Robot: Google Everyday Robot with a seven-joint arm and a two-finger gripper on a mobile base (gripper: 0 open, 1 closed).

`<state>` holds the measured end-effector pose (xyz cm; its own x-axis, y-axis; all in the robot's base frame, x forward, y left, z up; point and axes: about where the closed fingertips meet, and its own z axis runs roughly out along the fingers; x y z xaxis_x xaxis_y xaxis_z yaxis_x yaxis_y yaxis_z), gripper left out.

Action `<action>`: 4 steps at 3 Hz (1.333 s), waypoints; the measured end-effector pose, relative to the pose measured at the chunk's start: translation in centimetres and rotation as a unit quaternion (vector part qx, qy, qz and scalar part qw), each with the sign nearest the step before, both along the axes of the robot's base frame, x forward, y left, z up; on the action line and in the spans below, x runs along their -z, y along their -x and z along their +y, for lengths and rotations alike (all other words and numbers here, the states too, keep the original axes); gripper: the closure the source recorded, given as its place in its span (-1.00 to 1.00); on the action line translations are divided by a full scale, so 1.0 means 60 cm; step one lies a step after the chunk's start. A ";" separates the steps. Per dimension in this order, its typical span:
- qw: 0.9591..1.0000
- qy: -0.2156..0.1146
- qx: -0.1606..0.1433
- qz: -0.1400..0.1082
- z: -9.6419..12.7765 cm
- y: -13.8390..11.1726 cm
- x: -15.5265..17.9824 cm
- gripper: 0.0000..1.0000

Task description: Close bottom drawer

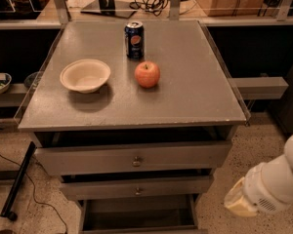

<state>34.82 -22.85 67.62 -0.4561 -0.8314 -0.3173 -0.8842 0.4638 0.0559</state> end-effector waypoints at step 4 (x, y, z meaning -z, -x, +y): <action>0.991 -0.051 -0.015 0.123 0.072 0.116 0.201 1.00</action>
Offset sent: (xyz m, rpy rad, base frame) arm -0.0817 0.0596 -0.1424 0.1178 0.3103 0.0660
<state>27.87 -18.51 55.57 -0.5051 -0.8154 -0.2828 -0.8516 0.4176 0.3169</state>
